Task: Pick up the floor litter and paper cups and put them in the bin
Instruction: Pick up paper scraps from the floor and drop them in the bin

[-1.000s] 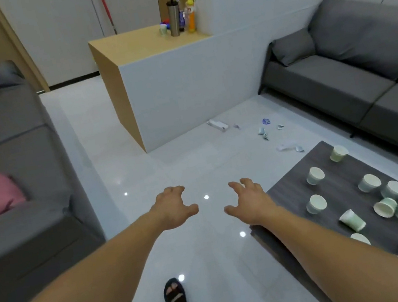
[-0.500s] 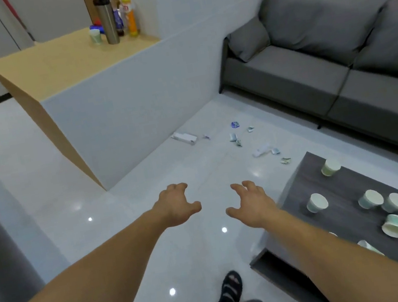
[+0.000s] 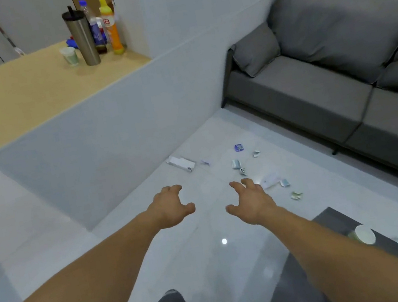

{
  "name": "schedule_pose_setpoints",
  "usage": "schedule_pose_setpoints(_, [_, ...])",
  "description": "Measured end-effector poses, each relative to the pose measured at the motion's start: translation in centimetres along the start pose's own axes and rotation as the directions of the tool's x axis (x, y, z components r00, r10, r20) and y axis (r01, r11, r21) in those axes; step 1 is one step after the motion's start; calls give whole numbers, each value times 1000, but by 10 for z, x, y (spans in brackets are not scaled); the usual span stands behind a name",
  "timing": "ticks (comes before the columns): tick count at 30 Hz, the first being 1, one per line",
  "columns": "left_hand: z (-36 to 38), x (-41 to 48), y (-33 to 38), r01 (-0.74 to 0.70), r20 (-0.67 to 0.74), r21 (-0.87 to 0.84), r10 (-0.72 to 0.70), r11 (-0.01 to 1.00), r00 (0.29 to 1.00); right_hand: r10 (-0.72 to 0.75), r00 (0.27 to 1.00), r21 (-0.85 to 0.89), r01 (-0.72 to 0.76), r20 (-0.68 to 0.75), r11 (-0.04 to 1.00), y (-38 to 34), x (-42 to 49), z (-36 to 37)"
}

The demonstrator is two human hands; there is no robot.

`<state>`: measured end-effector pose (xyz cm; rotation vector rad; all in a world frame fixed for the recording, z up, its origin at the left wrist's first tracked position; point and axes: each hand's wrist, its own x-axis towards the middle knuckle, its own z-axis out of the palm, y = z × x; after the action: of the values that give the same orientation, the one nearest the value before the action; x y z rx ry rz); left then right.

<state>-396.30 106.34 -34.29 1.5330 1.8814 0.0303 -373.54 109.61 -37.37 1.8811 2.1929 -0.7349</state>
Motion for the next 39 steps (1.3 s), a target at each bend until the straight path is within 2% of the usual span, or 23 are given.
schedule_pose_setpoints(4, [-26, 85, 8, 20, 35, -11, -20, 1000, 999, 16, 1000, -13, -15, 9, 1000, 0, 81, -25])
schedule_pose_setpoints(12, [-90, 260, 62, -70, 136, -25, 73, 997, 988, 134, 991, 17, -134, 15, 991, 14, 224, -85])
schedule_pose_setpoints(17, [-107, 344, 113, -120, 203, -6, 118, 993, 972, 203, 978, 64, -205, 44, 977, 46, 293, -117])
schedule_pose_setpoints(23, [-95, 454, 168, -75, 278, 3, 71, 997, 958, 193, 973, 98, -206, 126, 974, 114, 397, -132])
schedule_pose_setpoints(27, [-63, 533, 194, 44, 317, 30, -52, 999, 947, 179, 957, 86, -203, 230, 975, 175, 480, -122])
schedule_pose_setpoints(31, [-5, 615, 202, 127, 375, 32, -130, 991, 918, 227, 922, 80, -264, 314, 961, 231, 562, -84])
schedule_pose_setpoints(35, [79, 701, 182, 171, 417, 11, -159, 985, 895, 248, 904, 51, -283, 347, 958, 280, 648, -6])
schedule_pose_setpoints(39, [184, 789, 138, 168, 460, 15, -156, 986, 874, 240, 908, 28, -265, 343, 964, 321, 737, 107])
